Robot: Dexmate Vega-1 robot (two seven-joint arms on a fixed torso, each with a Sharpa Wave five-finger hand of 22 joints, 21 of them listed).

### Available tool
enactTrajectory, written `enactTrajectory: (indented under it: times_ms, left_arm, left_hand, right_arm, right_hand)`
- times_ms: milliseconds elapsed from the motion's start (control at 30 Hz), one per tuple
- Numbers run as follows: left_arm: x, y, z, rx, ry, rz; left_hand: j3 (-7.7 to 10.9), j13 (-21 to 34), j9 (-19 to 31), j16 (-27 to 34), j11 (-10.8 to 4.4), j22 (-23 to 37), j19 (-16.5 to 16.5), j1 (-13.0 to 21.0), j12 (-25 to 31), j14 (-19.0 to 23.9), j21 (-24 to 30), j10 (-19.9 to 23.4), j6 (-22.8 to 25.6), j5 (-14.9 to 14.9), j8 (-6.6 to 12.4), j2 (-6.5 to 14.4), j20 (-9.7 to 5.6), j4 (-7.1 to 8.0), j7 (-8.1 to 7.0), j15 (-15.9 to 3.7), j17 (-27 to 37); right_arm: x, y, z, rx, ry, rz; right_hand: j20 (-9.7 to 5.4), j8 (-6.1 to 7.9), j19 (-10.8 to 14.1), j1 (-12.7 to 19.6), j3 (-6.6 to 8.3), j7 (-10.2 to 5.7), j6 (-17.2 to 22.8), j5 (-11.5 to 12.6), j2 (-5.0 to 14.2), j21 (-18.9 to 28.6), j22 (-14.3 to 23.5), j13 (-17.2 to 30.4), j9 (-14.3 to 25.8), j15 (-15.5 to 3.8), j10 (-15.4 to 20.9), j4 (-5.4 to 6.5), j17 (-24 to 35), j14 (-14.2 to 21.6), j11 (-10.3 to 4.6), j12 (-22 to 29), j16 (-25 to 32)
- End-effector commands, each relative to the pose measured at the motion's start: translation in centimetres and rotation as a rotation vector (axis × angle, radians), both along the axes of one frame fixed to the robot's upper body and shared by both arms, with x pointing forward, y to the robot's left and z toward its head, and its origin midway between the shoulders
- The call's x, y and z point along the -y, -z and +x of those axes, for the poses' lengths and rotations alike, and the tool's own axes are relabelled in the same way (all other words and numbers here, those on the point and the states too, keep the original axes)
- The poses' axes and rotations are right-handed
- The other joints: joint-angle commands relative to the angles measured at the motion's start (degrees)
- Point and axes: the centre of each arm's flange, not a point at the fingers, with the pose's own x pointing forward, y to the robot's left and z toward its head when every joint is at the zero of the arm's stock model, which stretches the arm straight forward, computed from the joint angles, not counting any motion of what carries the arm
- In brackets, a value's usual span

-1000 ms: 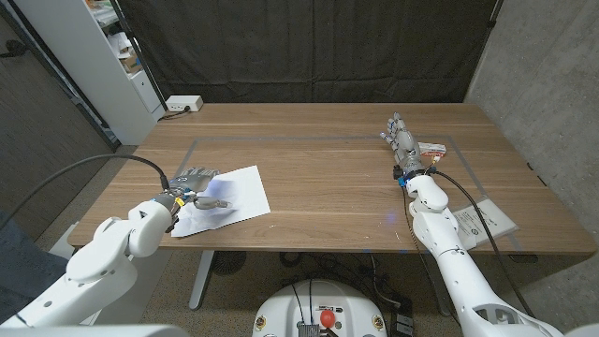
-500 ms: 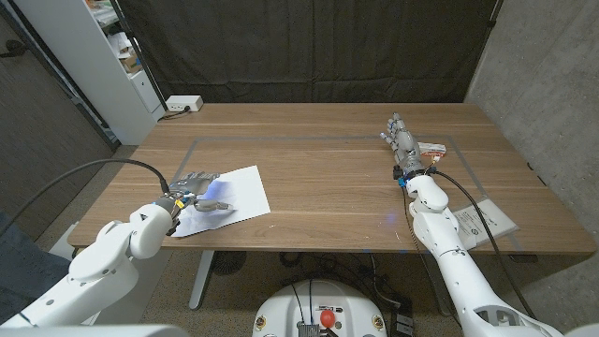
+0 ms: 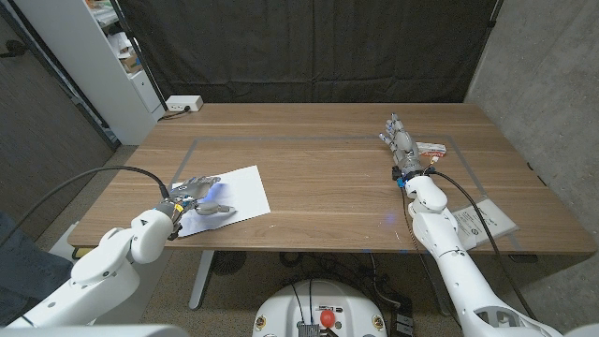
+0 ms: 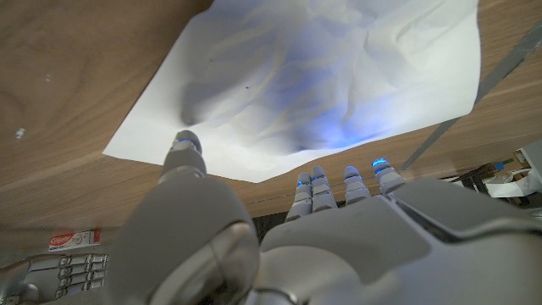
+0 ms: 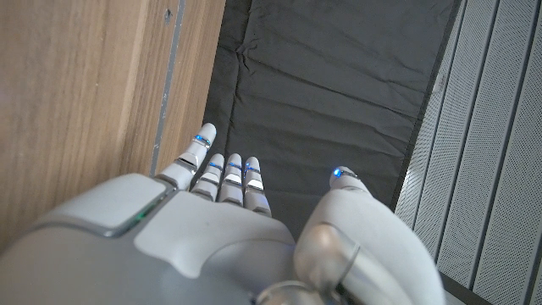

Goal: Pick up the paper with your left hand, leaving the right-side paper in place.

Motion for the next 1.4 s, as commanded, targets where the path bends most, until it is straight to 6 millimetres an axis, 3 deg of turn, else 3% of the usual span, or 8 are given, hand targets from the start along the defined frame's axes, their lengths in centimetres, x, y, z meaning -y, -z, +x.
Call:
enactTrajectory:
  times_ms: [33, 867, 1033, 1100, 1233, 1400]
  left_arm:
    - [-0.2, 1.0, 0.3, -0.021, -0.005, -0.03]
    - [0.3, 2.2, 1.9, -0.039, 0.003, -0.071]
    - [0.4, 2.5, 2.1, -0.045, 0.012, -0.085]
    - [0.4, 2.6, 2.3, -0.044, 0.013, -0.09]
    - [0.6, 2.8, 2.6, -0.054, 0.028, -0.093]
    - [0.7, 2.8, 2.8, -0.06, 0.03, -0.092]
  left_hand:
    - [-0.31, 0.1, 0.1, 0.3, 0.32, 0.1, 0.2, -0.2, 0.4, 0.4, 0.0, 0.3, 0.1, 0.3, 0.38, 0.5, 0.13, -0.07, 0.23, 0.24, 0.2]
    - [-0.48, 0.1, 0.1, 0.4, 0.25, 0.1, 0.4, 0.0, 0.6, 1.0, -0.2, 0.9, 0.3, 0.6, 0.35, 1.2, 0.16, 0.13, 0.17, -0.34, 0.2]
    - [-0.57, 0.1, 0.1, 0.5, 0.52, 0.1, 0.7, 0.1, 0.9, 1.4, -0.2, 1.6, 1.2, 0.8, 0.61, 1.5, 0.08, 0.2, 0.41, -1.52, 0.2]
    - [-0.58, 0.1, 0.1, 0.6, 0.73, 0.1, 1.3, 0.3, 1.0, 1.7, 0.0, 2.0, 1.4, 0.8, 0.65, 1.7, -0.16, 0.21, 0.54, -1.76, 0.2]
    - [-0.6, 0.0, 0.1, 0.7, 0.87, 0.0, 5.9, 1.2, 1.2, 2.9, 1.2, 2.9, 2.3, 1.1, 0.73, 2.4, -1.96, 0.04, 0.75, -2.31, 0.1]
    - [-0.48, -0.1, 0.1, 1.0, 0.87, -0.1, 9.0, 2.2, 1.5, 4.7, 1.9, 4.1, 3.6, 1.3, 1.01, 2.9, -2.48, -0.23, 0.82, -2.62, 0.1]
  right_arm:
    - [-0.3, 0.3, 0.5, -0.014, -0.006, -0.003]
    - [-0.3, 0.3, 1.5, -0.027, -0.007, -0.007]
    - [-0.2, 0.3, 1.5, -0.029, -0.004, -0.008]
    - [-0.1, 0.4, 1.5, -0.033, -0.002, -0.007]
    - [0.0, 0.7, 1.6, -0.038, 0.001, -0.003]
    - [0.1, 0.8, 1.5, -0.038, 0.004, 0.001]
  right_hand:
    - [-0.06, -0.2, 0.4, 0.0, 0.14, -0.44, 0.2, 0.4, 0.47, -0.1, 0.1, 0.2, 0.0, 0.07, -0.3, -0.31, 0.0, 0.3, 0.03, 0.0, -0.1]
    - [0.02, -0.21, 0.7, 0.0, 0.03, -0.42, 0.2, 0.4, 0.54, -0.9, 0.1, 0.2, 0.0, 0.17, -0.2, -0.48, 0.0, 0.4, 0.05, 0.1, -0.3]
    - [0.02, -0.2, 0.7, 0.0, 0.01, -0.44, 0.2, 0.4, 0.56, -1.0, 0.1, 0.2, 0.0, 0.15, -0.3, -0.5, 0.0, 0.4, 0.04, 0.1, -0.3]
    - [0.02, -0.21, 0.7, 0.0, 0.0, -0.45, 0.2, 0.4, 0.56, -1.0, 0.1, 0.2, 0.0, 0.18, -0.3, -0.51, 0.0, 0.5, 0.18, 0.0, -0.3]
    - [0.02, -0.19, 0.8, 0.0, -0.02, -0.48, 0.2, 0.5, 0.59, -1.2, 0.1, 0.2, 0.0, 0.15, -0.3, -0.54, 0.0, 0.5, -0.07, 0.0, -0.3]
    - [0.07, -0.19, 0.8, -0.1, -0.04, -0.49, 0.3, 0.5, 0.61, -1.4, 0.1, 0.2, 0.0, 0.15, -0.3, -0.56, 0.0, 0.5, 0.03, 0.0, -0.4]
